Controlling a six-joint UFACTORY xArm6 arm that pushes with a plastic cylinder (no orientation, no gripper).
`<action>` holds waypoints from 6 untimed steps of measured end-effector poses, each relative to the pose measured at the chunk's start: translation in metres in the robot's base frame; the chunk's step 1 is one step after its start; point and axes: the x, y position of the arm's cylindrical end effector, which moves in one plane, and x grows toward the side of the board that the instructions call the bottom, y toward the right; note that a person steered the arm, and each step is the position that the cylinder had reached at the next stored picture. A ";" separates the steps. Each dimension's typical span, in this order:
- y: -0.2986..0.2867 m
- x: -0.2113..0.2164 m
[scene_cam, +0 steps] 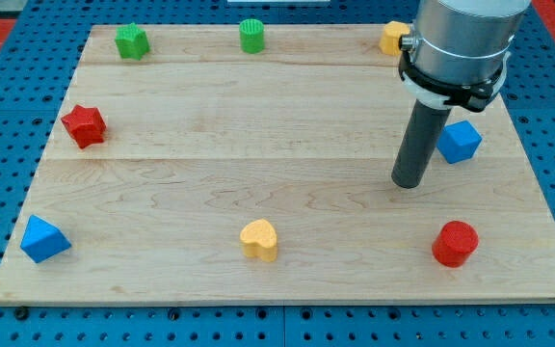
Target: Point your arm at the green circle
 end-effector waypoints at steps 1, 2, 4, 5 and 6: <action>0.000 0.006; -0.004 -0.007; -0.022 -0.049; -0.034 -0.074; -0.039 -0.119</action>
